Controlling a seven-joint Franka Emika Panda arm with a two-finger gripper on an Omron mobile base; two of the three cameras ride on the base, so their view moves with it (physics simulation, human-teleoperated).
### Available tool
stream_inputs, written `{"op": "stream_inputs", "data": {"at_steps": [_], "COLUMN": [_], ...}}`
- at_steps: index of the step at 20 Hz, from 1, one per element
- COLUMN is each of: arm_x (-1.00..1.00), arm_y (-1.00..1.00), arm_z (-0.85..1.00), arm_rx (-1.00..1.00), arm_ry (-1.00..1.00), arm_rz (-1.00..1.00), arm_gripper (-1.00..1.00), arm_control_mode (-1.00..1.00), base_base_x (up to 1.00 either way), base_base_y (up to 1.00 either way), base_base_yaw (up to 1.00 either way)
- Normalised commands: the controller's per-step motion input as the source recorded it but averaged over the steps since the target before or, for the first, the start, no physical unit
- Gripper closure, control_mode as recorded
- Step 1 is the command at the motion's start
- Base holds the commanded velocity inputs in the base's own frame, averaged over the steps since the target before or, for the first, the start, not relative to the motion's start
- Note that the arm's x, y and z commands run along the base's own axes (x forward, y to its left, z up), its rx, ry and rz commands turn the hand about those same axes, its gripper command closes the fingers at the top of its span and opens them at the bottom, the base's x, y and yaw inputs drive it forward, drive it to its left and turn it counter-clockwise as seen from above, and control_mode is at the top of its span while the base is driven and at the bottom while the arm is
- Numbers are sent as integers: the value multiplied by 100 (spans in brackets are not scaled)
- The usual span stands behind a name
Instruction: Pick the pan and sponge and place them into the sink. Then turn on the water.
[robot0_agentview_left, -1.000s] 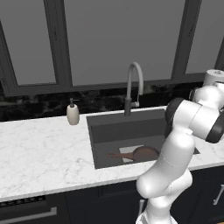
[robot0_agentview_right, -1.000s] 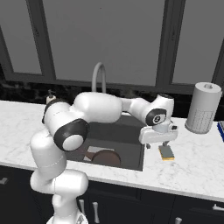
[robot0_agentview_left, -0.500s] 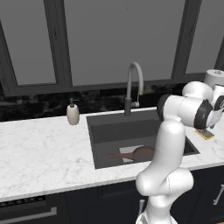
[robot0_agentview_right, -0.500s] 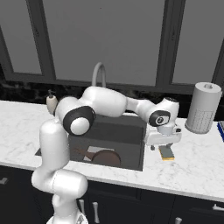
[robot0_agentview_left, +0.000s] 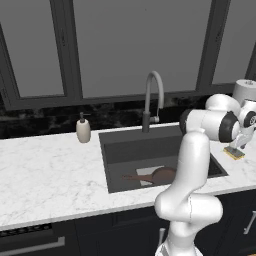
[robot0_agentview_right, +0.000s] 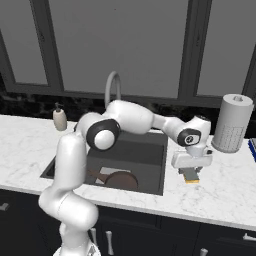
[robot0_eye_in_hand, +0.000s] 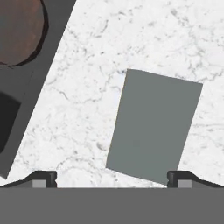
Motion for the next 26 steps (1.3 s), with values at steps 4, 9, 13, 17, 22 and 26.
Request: {"op": "stream_inputs", "data": {"at_steps": [4,9,13,17,22,26], "arm_x": [1,1,1,0,-29,-17], "arm_y": [-1,0,0,2,31,33], "arm_z": [-34,-34,-34,-38,-78,-83], "arm_rx": [0,0,0,0,-4,-3], "arm_ry": [0,0,0,0,0,2], "arm_rz": [0,0,0,0,5,3], "arm_gripper": [-100,-100,-100,-100,-100,-100], "arm_control_mode": [-100,-100,-100,-100,-100,-100], "base_base_x": [0,0,0,0,0,0], "base_base_y": [0,0,0,0,0,0], "base_base_yaw": [0,0,0,0,0,0]}}
